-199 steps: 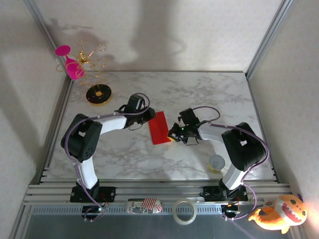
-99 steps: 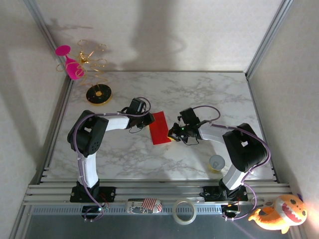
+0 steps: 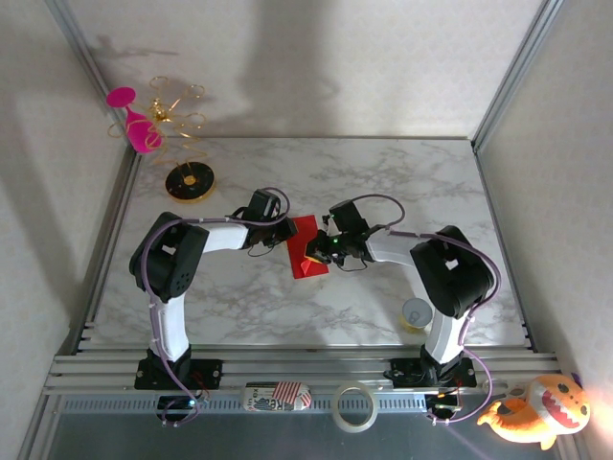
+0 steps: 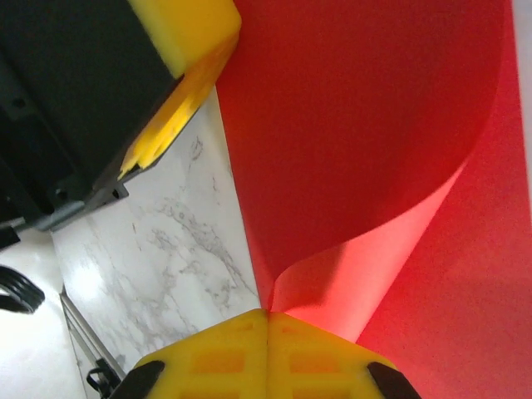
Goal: Fold a paper plane with a square sheet of paper (pick it up from the middle)
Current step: Fold the triangle a second time at the center of the table.
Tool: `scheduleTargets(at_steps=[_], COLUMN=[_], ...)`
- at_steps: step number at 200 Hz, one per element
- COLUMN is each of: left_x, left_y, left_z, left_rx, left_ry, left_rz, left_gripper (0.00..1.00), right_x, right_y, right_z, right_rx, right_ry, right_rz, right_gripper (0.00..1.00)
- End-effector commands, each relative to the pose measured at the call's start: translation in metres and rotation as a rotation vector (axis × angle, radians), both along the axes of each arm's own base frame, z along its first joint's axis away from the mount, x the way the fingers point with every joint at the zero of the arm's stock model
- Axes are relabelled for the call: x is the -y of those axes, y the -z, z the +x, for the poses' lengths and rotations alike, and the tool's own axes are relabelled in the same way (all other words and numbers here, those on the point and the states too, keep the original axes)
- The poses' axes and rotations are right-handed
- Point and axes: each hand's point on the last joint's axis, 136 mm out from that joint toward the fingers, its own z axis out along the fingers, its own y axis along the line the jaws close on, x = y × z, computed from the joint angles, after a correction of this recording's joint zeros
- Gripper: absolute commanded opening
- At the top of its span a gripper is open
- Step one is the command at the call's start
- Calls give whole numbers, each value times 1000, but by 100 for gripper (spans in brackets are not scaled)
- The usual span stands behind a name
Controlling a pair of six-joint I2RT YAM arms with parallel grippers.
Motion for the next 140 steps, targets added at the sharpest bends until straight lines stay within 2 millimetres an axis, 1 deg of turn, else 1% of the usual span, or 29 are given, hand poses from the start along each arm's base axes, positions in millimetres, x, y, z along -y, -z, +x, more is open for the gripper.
scheduleTargets(at_steps=[1,52,97,140], left_x=[-11,-13,-13,-12], left_y=[23,24,25,25], left_z=[-14,-14,-15,-16], left_rx=[-63,-66,-69,-69], left_ry=[-3,-5,-8,-7], left_rz=[45,51,48,45], left_gripper=[16,15,15,15], right_x=[-9,-17,-21,-24], right_y=[-7,-1,7,10], right_z=[15,24,23,24], right_rx=[39,40,30,29], right_ry=[34,50,36,30], right_rz=[23,31,10,5], right_gripper=[0,0,0,0])
